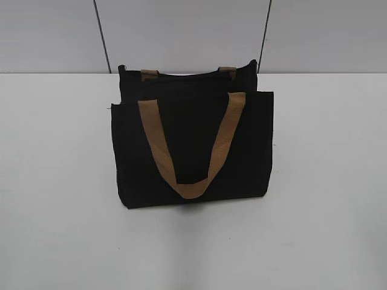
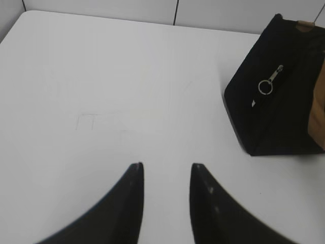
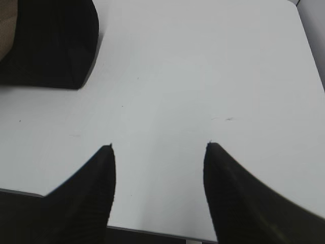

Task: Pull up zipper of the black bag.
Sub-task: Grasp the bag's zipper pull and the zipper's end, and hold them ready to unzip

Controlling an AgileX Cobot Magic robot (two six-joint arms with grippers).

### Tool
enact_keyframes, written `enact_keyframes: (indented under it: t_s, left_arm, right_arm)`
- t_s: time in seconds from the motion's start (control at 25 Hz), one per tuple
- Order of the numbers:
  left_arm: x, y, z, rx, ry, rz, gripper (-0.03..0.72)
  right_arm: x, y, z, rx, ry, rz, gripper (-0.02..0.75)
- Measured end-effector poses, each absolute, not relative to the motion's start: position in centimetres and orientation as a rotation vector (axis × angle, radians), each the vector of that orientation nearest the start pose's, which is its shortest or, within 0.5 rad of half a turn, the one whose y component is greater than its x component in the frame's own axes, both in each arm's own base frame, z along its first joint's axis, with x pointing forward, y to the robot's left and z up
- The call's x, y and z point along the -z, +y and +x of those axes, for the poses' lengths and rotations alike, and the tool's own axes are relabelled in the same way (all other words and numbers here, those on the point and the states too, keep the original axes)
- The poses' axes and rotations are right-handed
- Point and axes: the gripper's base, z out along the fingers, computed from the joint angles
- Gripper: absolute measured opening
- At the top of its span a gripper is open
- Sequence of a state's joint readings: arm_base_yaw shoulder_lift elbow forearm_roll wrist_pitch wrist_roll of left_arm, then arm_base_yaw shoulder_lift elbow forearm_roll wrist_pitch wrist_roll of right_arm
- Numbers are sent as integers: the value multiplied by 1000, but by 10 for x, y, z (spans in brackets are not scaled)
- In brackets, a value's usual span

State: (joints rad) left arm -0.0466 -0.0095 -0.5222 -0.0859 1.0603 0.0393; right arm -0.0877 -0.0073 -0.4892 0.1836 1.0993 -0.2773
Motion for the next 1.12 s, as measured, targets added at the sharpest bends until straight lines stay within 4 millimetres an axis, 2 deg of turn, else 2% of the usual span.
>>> enact_keyframes:
  t_s: [0.16, 0.2, 0.36, 0.48, 0.6, 0.72, 0.8, 0.92, 1.12]
  left_arm:
    - [-284, -6, -9, 97, 2008, 103, 286]
    - [-284, -6, -9, 93, 2008, 104, 330]
    - [-283, -5, -9, 70, 2009, 106, 596]
    - [-283, -4, -9, 64, 2009, 106, 671]
    - [-285, -3, -10, 52, 1996, 106, 675]
    - [-303, -1, -8, 7, 1896, 99, 650]
    - [-316, 1, 0, -25, 1848, 96, 612]
    - [-329, 4, 29, -111, 1810, 112, 564]
    - [-352, 1, 83, -182, 1627, 176, 544]
  right_arm:
    - [-272, 15, -6, 2, 2062, -208, 434]
    - [-272, 15, -6, 2, 2062, -208, 434]
    - [-272, 15, -6, 2, 2062, -208, 434]
    - [-272, 15, -6, 2, 2062, -208, 434]
    - [-272, 15, -6, 2, 2062, -208, 434]
    - [-272, 15, -6, 2, 2062, -208, 434]
    - [-272, 15, -6, 2, 2062, -208, 434]
    - [-272, 15, -6, 2, 2062, -208, 434]
    - [-272, 15, -6, 3, 2061, -209, 434]
